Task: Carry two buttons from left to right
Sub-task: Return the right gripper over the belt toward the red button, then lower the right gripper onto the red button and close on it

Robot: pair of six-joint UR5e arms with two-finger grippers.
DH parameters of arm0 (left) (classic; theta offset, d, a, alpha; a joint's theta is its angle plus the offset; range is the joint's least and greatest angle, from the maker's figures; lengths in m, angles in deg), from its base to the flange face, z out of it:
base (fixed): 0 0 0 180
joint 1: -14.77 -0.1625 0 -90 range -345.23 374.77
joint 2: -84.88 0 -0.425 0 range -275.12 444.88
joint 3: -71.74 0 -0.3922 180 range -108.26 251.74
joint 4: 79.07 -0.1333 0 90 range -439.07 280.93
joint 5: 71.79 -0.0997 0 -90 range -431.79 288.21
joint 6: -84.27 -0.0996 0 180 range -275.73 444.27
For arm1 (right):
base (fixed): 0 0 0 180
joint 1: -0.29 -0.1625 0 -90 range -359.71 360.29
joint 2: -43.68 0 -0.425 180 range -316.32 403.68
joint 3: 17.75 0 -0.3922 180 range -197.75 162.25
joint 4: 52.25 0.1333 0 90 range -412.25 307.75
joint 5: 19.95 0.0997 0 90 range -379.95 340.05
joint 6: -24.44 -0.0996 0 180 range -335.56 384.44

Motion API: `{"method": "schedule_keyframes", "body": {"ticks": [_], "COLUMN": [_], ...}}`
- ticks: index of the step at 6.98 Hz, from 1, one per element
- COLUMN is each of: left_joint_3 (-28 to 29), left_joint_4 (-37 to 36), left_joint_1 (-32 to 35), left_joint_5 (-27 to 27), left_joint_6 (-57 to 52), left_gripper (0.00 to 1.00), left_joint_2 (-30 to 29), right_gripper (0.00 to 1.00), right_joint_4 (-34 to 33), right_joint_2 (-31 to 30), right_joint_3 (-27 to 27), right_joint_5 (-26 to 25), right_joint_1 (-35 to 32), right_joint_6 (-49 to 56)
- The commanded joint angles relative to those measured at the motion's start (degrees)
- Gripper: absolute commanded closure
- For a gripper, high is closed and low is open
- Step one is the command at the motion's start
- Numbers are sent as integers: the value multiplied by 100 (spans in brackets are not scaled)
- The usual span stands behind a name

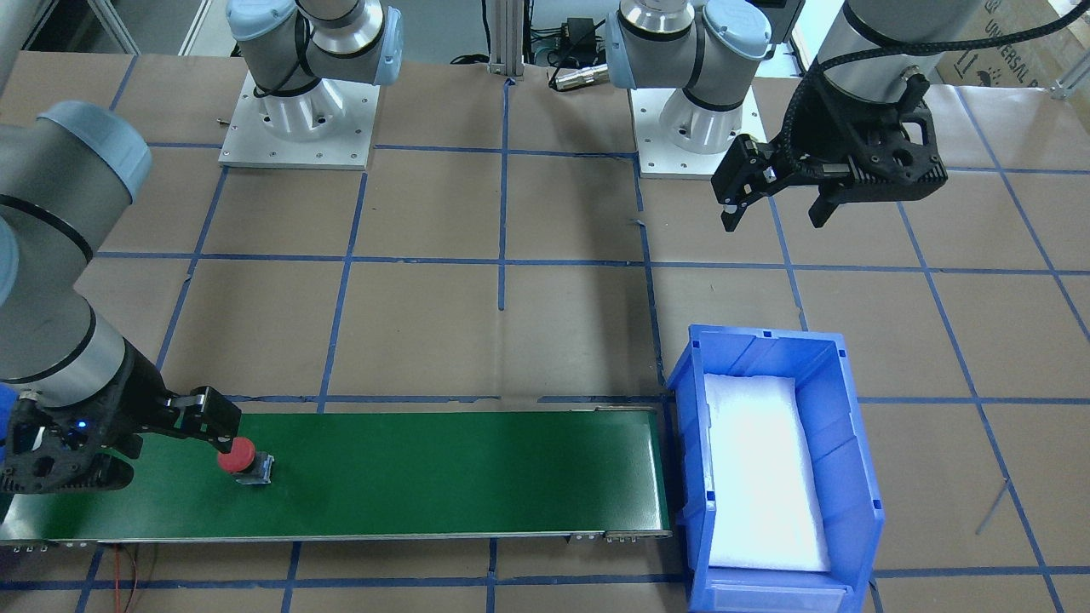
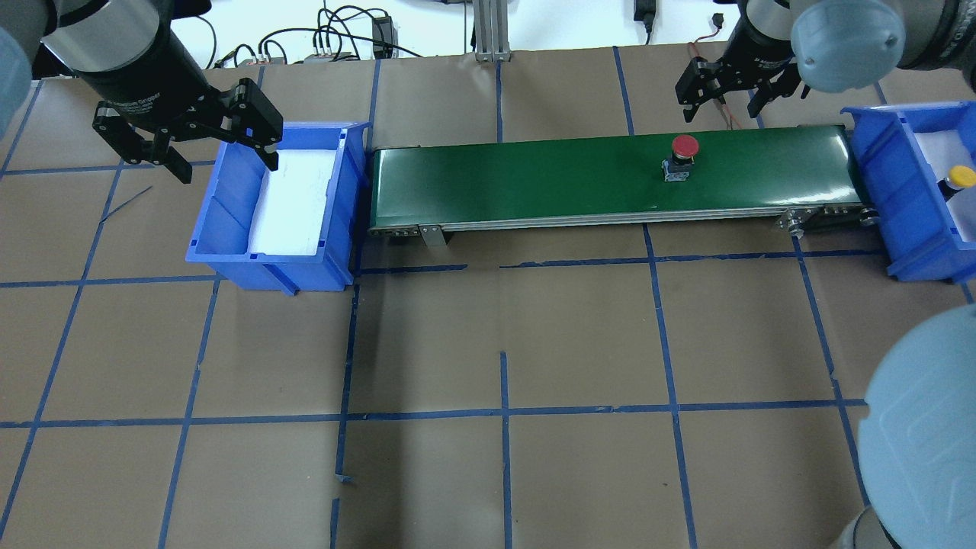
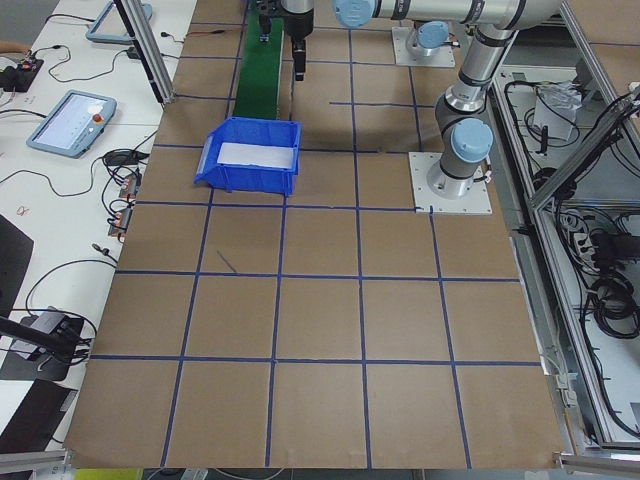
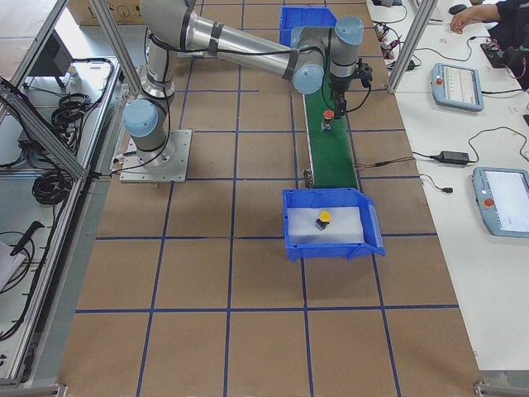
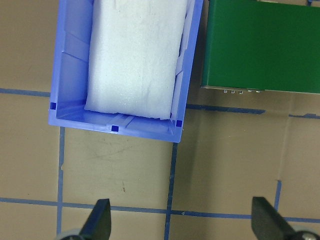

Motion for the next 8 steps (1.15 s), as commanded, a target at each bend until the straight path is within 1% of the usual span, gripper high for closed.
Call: {"method": "schedule_keyframes", "body": {"ticks": [1,4,6,7,8], "left_joint_3": [0,0,0,0,0], "left_joint_4": [-2,-2,-2,-2,-2], "left_joint_1": [-3,-12,-12,-12,-12], "left_joint_5": [-4,-4,4,4,4], "left_joint_6": [0,0,0,0,0], "left_gripper": [0,0,0,0,0], "left_joint_2": [0,0,9,0,0], "right_gripper": [0,0,3,19,67], "right_joint_4": [-416,-425,-425,-425,-416], "right_joint_2": [240,294,320,329,329], "right_joint_3": [-184,-192,-210,-219,-210], "right_joint_5": [9,9,1,1,9], "right_joint_1": [-3,-3,-3,-3,6], "right_joint_6": [-4,-4,-13,-13,-4]}}
